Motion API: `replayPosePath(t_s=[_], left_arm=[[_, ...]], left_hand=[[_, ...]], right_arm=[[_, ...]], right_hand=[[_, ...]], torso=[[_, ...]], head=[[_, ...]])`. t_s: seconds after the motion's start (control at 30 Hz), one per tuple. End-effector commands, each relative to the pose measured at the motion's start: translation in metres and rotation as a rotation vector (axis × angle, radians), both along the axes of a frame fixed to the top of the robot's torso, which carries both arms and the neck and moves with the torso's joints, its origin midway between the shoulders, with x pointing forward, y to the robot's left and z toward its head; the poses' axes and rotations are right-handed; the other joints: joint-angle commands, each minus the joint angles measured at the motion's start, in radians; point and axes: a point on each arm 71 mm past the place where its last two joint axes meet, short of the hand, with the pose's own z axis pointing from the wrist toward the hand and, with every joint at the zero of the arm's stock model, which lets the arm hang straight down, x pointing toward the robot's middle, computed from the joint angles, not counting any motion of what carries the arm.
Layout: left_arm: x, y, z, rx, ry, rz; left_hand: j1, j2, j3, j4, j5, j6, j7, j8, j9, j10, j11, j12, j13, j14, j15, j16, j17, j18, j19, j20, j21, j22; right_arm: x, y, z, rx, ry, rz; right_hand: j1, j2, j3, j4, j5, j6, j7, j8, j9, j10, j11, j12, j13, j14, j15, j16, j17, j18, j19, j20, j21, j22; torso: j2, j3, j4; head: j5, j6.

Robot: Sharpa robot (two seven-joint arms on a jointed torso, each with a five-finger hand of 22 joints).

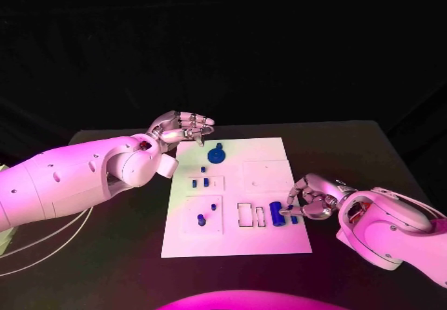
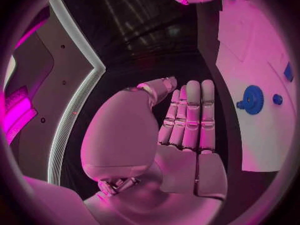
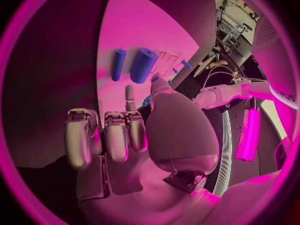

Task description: Assemble the parts on the task board

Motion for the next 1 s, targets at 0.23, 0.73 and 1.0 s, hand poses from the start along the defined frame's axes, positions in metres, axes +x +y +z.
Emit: replayPosePath(t_s=[0.23, 0.73, 1.0], left_arm=[[-0.001, -0.001, 0.001, -0.013, 0.001, -0.015], [-0.002, 0.002, 0.001, -0.01, 0.002, -0.01], [-0.002, 0.002, 0.001, -0.01, 0.003, -0.009]], left_hand=[[-0.004, 0.009, -0.005, 0.003, 0.004, -0.007, -0.001, -0.002, -0.002, -0.007, -0.002, 0.004, -0.002, -0.006, 0.002, -0.004, -0.002, 0.015, 0.0, 0.008, -0.007, -0.003], [-0.005, 0.01, -0.006, 0.004, 0.004, -0.007, 0.0, -0.002, -0.002, -0.007, -0.001, 0.004, -0.002, -0.006, 0.003, -0.003, -0.002, 0.015, 0.0, 0.009, -0.008, -0.004], [-0.007, 0.011, -0.006, 0.006, 0.004, -0.007, 0.0, -0.002, -0.002, -0.008, -0.001, 0.005, -0.003, -0.006, 0.003, -0.003, -0.002, 0.015, 0.0, 0.009, -0.009, -0.004]], right_arm=[[-0.001, 0.01, -0.015, -0.08, 0.035, 0.017], [0.002, 0.022, -0.031, -0.128, 0.089, 0.03], [0.003, 0.024, -0.036, -0.149, 0.096, 0.022]], right_hand=[[-0.035, 0.006, -0.019, 0.002, 0.006, 0.008, -0.003, 0.014, 0.004, 0.069, -0.007, 0.003, 0.21, 0.091, -0.005, 0.006, 0.197, -0.011, 0.083, -0.004, 0.006, 0.24], [-0.066, 0.01, -0.03, 0.002, 0.007, 0.007, -0.004, 0.022, 0.006, 0.069, -0.008, 0.003, 0.211, 0.092, -0.005, 0.008, 0.205, -0.012, 0.083, -0.005, 0.008, 0.24], [-0.021, 0.019, -0.012, -0.001, 0.007, 0.008, -0.007, 0.032, 0.009, 0.067, -0.01, 0.0, 0.21, 0.093, -0.007, 0.009, 0.209, -0.013, 0.084, -0.006, 0.015, 0.242]], torso=[[0.001, 0.0, -0.0009], [0.0, -0.0002, -0.0009], [0.0, 0.0001, -0.0005]], head=[[0.003, -0.004], [0.01, -0.005], [0.012, -0.008]])
